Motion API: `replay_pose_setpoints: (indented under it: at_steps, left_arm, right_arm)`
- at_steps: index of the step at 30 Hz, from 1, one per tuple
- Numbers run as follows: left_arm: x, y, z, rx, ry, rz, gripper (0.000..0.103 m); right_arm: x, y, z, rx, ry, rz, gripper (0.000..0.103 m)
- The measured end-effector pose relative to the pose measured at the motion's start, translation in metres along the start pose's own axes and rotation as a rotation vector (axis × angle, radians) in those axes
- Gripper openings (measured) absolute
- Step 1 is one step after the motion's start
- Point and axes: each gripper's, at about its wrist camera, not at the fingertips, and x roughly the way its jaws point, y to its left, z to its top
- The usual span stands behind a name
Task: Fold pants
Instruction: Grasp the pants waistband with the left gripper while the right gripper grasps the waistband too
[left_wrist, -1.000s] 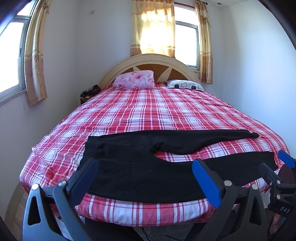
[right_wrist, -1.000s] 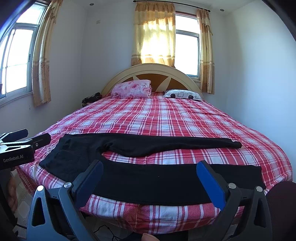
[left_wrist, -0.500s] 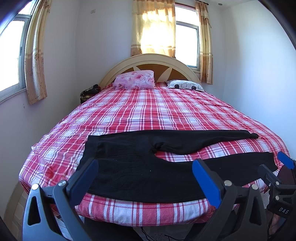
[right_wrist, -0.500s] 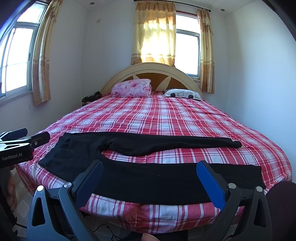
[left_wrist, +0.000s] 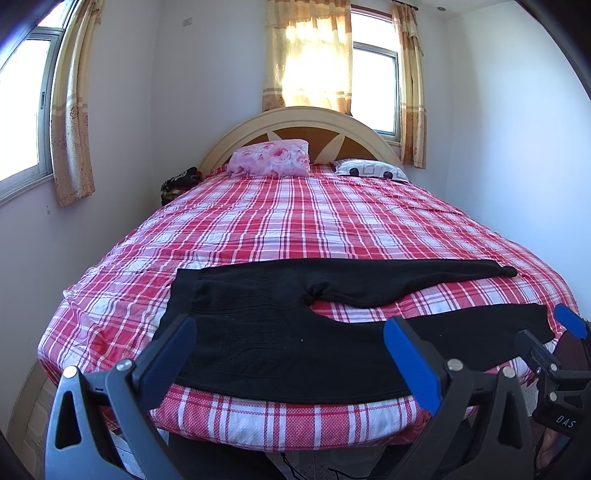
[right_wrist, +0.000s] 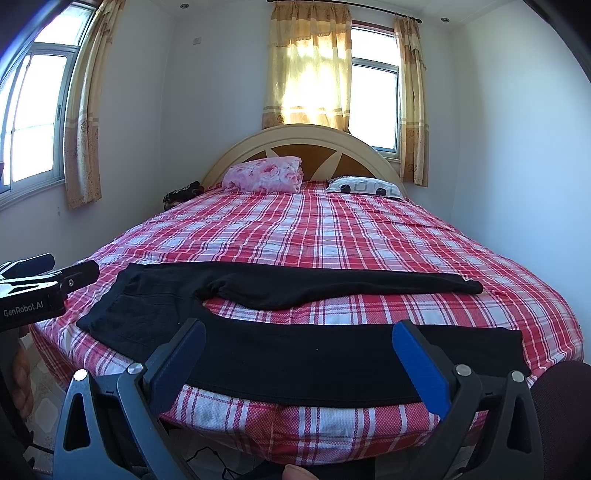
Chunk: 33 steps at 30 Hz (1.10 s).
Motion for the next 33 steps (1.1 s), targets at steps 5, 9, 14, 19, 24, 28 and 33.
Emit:
replay_pose_setpoints:
  at_steps: [5,9,14,19,24,28,33]
  left_arm:
    - [0.001,0.001,0.000,-0.005,0.005,0.000,0.103]
    - [0.003,0.002,-0.001,-0.006,0.010,-0.002,0.103]
    - [0.015,0.002,-0.009,0.007,0.029,-0.017,0.103]
    - [0.053,0.032,-0.020,0.030,0.079,0.054,0.103]
    - [0.105,0.099,-0.002,-0.050,0.133,0.107,0.103]
    - [0.154,0.141,0.025,-0.073,0.180,0.134,0.102]
    - [0.233,0.178,0.049,-0.108,0.272,0.101,0.092]
  right_arm:
    - [0.000,0.000,-0.001,-0.003,0.004,0.001,0.102]
    - [0.002,0.001,-0.002,-0.004,0.007,0.000,0.102]
    - [0.007,0.003,-0.003,-0.008,0.017,-0.005,0.102]
    - [0.026,0.001,-0.017,-0.014,0.059,-0.018,0.102]
    - [0.051,-0.005,-0.034,-0.012,0.127,-0.021,0.102]
    - [0.062,-0.011,-0.042,-0.017,0.157,-0.009,0.102]
    - [0.074,-0.029,-0.047,-0.024,0.170,-0.004,0.102]
